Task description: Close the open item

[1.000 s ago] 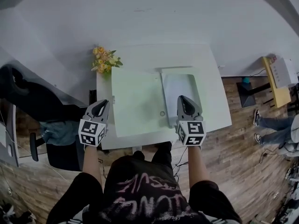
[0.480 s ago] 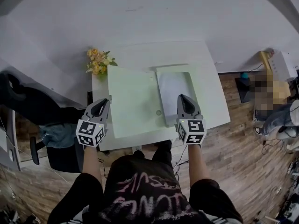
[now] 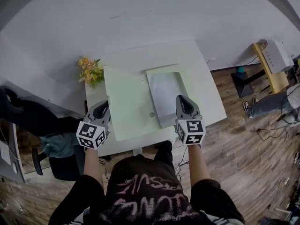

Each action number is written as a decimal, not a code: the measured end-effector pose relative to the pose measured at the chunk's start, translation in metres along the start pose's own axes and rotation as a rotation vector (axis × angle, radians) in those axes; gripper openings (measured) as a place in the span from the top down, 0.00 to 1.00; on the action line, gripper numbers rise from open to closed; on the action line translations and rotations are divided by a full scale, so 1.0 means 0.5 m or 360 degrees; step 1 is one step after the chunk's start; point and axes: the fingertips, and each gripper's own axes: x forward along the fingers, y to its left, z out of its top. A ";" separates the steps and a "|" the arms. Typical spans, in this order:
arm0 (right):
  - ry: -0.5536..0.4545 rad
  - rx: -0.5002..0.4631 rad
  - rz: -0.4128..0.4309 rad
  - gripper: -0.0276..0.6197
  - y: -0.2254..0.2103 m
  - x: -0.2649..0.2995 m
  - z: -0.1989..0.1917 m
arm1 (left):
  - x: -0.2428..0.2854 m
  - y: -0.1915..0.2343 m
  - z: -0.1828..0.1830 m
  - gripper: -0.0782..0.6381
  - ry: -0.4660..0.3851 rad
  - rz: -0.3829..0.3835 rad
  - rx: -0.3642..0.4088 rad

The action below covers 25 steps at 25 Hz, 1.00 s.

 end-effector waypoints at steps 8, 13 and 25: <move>-0.0011 0.0036 -0.0070 0.91 -0.053 -0.027 0.003 | 0.065 -0.066 0.035 0.81 0.0005 -0.0139 0.0081; -0.0009 0.0063 -0.0123 0.91 -0.096 -0.049 -0.010 | 0.105 -0.111 0.053 0.81 0.0006 -0.0222 0.0128; 0.0003 0.0135 -0.0269 0.91 -0.215 -0.112 -0.057 | 0.215 -0.229 0.101 0.81 -0.0020 -0.0423 0.0224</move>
